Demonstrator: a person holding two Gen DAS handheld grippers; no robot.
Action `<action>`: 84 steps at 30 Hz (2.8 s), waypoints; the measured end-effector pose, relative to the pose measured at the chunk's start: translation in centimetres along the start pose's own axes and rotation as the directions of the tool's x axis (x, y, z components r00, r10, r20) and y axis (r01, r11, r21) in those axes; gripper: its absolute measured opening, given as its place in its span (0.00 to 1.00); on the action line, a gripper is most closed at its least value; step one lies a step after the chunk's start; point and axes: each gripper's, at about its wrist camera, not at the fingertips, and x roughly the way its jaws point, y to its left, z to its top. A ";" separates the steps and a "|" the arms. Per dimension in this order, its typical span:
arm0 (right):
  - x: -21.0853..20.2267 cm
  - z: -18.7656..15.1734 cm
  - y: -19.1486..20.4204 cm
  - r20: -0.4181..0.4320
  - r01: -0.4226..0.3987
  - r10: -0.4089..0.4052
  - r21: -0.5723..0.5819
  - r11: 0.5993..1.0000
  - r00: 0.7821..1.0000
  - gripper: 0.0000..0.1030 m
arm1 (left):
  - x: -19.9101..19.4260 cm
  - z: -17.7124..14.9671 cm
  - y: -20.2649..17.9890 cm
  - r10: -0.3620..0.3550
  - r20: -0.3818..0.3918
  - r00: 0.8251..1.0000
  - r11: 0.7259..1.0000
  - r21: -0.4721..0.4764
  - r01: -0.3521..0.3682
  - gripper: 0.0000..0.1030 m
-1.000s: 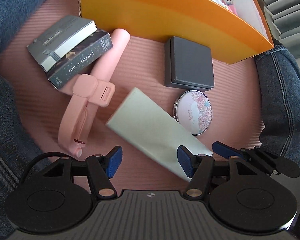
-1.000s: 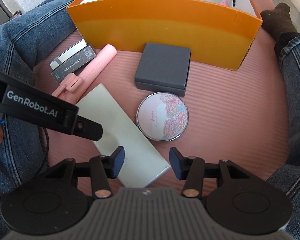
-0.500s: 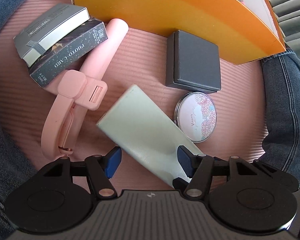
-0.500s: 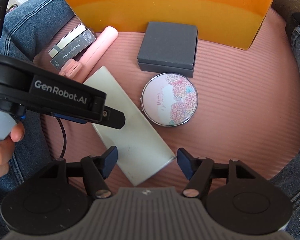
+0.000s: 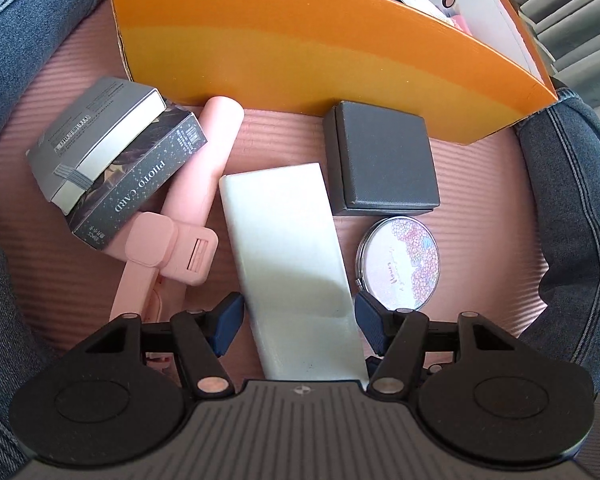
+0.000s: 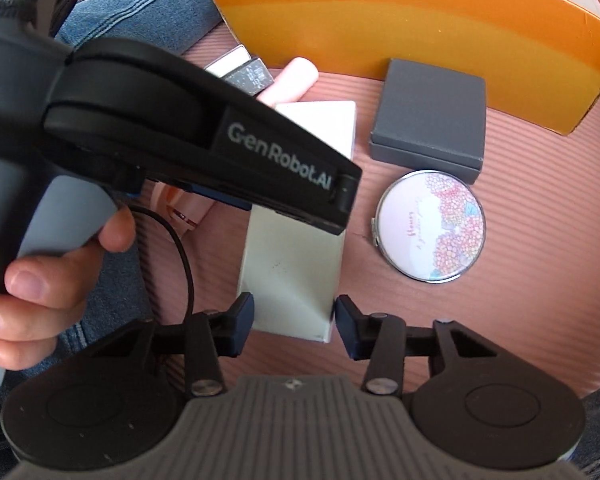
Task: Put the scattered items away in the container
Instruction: 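Grasp the white rectangular box with the left tool while the right grasps the round floral mirror, then lift the white box and mirror and carry both over the orange box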
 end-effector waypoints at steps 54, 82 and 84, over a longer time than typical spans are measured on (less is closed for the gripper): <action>2.1 3.5 -4.7 0.007 0.245 -0.245 -0.068 0.967 0.970 0.77 | 0.5 -0.3 1.5 0.047 0.033 0.998 0.996 0.078 -0.049 0.70; -4.7 2.0 -4.0 0.168 0.255 -0.251 -0.004 0.967 0.953 0.73 | -4.5 -0.4 0.2 -0.095 0.132 0.987 0.993 0.088 0.083 0.68; -5.3 2.2 -4.0 0.190 0.246 -0.242 0.002 0.969 0.951 0.73 | -5.0 -0.3 0.1 -0.098 0.145 0.985 0.992 0.090 0.086 0.68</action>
